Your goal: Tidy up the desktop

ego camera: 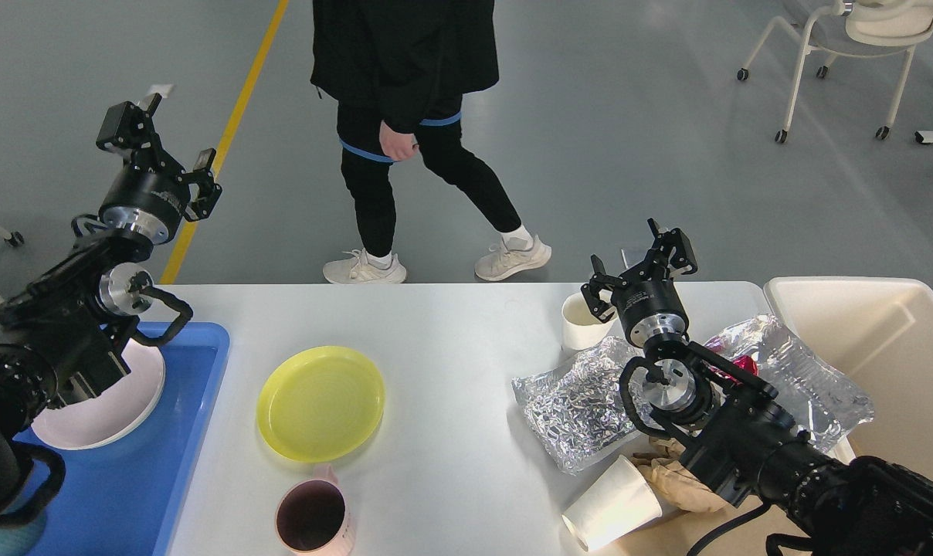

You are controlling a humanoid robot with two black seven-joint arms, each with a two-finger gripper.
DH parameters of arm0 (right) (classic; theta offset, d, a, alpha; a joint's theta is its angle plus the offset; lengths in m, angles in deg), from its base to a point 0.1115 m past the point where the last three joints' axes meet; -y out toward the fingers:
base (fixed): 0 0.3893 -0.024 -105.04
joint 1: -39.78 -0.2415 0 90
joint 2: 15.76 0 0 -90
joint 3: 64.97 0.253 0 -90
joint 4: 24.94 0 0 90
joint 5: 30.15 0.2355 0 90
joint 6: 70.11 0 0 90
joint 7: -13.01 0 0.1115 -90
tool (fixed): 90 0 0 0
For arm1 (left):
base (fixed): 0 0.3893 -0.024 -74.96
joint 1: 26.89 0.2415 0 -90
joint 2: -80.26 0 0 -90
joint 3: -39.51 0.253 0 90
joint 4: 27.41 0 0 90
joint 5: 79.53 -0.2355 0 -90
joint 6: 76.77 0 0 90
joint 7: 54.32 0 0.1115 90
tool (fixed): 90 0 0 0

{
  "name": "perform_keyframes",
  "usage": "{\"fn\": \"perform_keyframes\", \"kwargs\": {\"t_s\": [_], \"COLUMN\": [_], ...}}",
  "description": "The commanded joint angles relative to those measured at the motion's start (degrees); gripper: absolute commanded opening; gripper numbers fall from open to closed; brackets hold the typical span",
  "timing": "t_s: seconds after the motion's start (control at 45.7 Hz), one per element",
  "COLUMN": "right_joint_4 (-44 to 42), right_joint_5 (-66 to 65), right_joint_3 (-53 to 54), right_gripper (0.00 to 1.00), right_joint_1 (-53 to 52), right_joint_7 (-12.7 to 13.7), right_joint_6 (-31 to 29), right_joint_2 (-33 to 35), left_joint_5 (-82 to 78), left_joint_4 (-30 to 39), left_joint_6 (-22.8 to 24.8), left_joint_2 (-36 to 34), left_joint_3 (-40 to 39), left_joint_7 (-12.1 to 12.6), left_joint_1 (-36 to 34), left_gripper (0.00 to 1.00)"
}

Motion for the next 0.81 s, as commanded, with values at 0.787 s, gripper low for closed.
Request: {"fn": "perform_keyframes", "kwargs": {"t_s": [0.787], "right_joint_4": [0.0], "right_joint_5": [0.0], "right_joint_3": [0.0], "right_gripper": [1.0], "right_joint_1": [0.0], "right_joint_7": [0.0], "right_joint_6": [0.0], "right_joint_2": [0.0], "left_joint_5": [-1.0], "left_joint_4": [52.5], "left_joint_6": [12.0], "left_joint_2": [7.4], "left_joint_3": [76.4], "left_joint_7": [0.0], "left_joint_1": [-48.5], "left_gripper": [0.99]}}
